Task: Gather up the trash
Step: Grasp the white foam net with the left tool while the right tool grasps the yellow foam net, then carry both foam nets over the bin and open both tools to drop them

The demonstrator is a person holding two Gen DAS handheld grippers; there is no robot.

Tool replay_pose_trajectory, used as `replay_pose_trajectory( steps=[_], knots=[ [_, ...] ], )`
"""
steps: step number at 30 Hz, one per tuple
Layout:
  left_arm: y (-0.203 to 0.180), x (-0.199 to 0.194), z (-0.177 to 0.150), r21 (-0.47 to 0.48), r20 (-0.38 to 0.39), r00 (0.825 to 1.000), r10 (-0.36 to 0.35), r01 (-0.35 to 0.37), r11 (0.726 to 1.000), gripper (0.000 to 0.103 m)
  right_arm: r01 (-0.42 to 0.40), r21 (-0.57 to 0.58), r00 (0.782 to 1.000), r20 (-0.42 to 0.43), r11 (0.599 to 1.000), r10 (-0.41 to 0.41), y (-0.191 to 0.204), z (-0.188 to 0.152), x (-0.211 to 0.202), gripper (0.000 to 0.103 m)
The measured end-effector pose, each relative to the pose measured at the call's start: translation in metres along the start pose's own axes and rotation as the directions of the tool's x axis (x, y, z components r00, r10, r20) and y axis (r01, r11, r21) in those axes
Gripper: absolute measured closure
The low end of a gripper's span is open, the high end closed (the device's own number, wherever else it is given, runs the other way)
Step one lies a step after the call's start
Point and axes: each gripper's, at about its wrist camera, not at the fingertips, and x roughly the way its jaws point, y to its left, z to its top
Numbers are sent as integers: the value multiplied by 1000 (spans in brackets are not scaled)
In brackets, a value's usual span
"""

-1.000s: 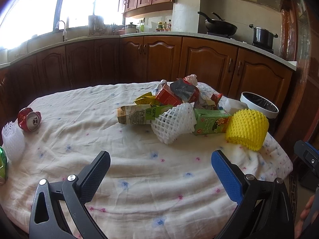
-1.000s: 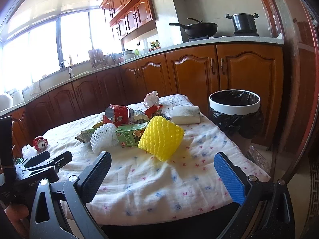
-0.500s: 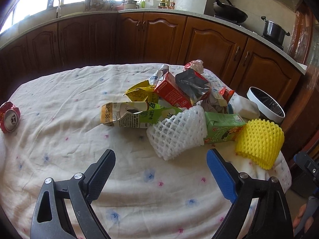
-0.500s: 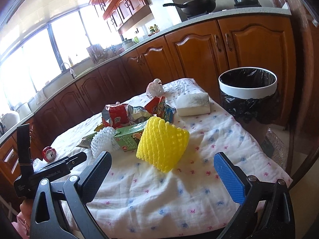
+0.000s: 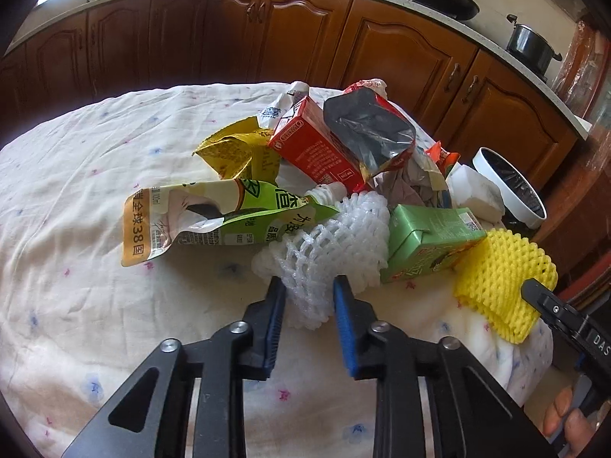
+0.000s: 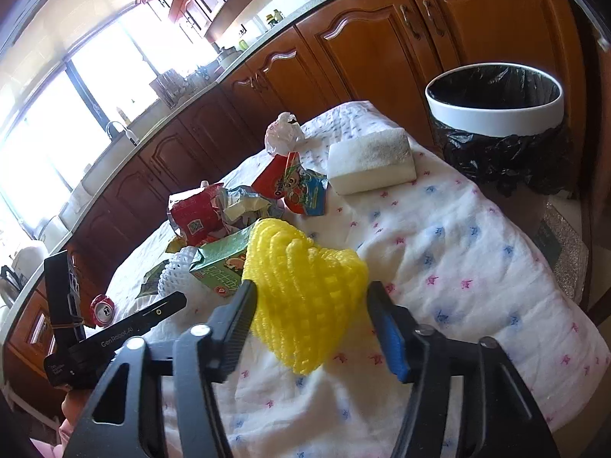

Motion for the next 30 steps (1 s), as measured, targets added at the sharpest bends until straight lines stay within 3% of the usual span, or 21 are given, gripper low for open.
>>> replay_pose_trajectory(
  steps=[1, 2, 10, 18, 30],
  knots=[
    [0, -2, 0, 1, 2, 1000, -9, 9, 1000, 86, 0, -8, 1000, 0, 1000, 0, 1, 0, 0, 75],
    [1, -5, 0, 1, 6, 1000, -20, 20, 1000, 87, -3, -18, 1000, 4, 1000, 3, 3, -1, -2, 78],
    [-5, -49, 0, 20, 76, 989, -124, 123, 992, 90, -26, -82, 998, 62, 996, 32, 19, 3, -31, 80],
    [-31, -77, 9, 85, 148, 971, -189, 177, 980, 90, -39, -87, 989, 136, 995, 50, 17, 16, -61, 80],
    [-93, -30, 29, 195, 101, 971, -218, 196, 961, 90, 50, -35, 981, 191, 998, -42, -32, 42, -76, 80]
  ],
)
